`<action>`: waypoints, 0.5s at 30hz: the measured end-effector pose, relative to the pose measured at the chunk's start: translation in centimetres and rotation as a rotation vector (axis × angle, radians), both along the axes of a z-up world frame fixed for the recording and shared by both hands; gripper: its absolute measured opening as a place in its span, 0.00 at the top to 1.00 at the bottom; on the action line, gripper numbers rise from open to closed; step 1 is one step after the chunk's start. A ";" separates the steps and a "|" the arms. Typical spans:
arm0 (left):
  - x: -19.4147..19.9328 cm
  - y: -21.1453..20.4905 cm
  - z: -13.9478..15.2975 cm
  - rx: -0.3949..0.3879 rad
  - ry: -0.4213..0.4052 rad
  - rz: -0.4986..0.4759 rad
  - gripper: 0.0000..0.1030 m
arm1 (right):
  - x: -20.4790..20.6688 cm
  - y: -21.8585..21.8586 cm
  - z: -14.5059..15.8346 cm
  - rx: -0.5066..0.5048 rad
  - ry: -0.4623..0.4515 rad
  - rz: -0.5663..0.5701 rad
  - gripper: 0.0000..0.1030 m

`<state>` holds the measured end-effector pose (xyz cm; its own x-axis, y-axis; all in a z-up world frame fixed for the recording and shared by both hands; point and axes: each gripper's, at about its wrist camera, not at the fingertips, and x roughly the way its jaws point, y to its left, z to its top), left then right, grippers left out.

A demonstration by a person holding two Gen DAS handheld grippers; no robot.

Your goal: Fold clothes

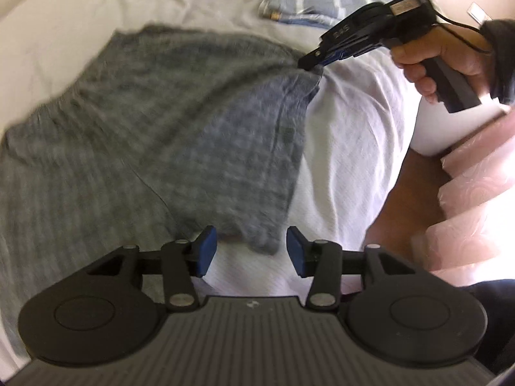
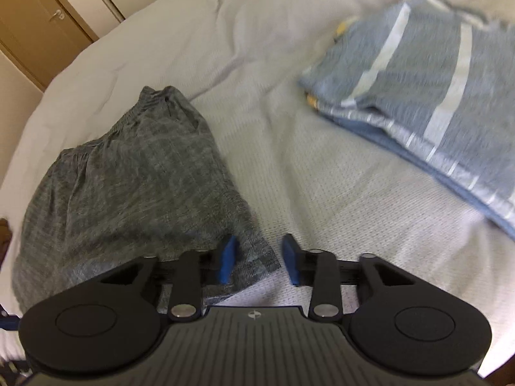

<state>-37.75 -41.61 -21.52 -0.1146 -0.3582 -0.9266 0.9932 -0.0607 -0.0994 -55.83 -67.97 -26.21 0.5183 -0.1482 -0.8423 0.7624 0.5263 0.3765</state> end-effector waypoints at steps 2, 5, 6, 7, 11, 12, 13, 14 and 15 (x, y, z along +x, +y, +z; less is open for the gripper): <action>0.2 0.0 -0.4 0.022 0.036 0.051 0.59 | -0.4 -0.5 -0.3 0.050 -0.018 0.000 0.91; 0.4 -0.5 -0.8 0.047 0.071 0.106 0.59 | -0.9 -1.1 1.4 -0.023 0.018 0.041 0.96; 0.6 -0.7 -1.0 0.059 0.088 0.127 0.59 | -1.1 -1.2 2.0 -0.047 0.023 0.050 0.96; 1.0 -0.8 -1.4 0.078 0.116 0.154 0.59 | -1.1 -1.4 2.5 -0.065 0.025 0.059 0.96; 2.4 -1.1 -2.9 0.143 0.217 0.284 0.58 | 0.0 -0.8 3.2 -0.131 0.068 0.121 0.96; 2.7 -1.0 -3.3 0.146 0.249 0.319 0.59 | 0.2 -0.6 3.0 -0.144 0.079 0.133 0.95; 2.9 -0.9 -3.6 0.148 0.282 0.354 0.63 | 0.4 -0.4 2.9 -0.151 0.087 0.142 0.95; 3.2 -0.9 -4.0 0.150 0.314 0.390 0.76 | 0.5 -0.2 2.7 -0.150 0.090 0.143 0.94; 3.3 -0.8 -4.3 0.149 0.341 0.400 0.86 | 0.4 0.0 2.7 -0.150 0.092 0.146 0.93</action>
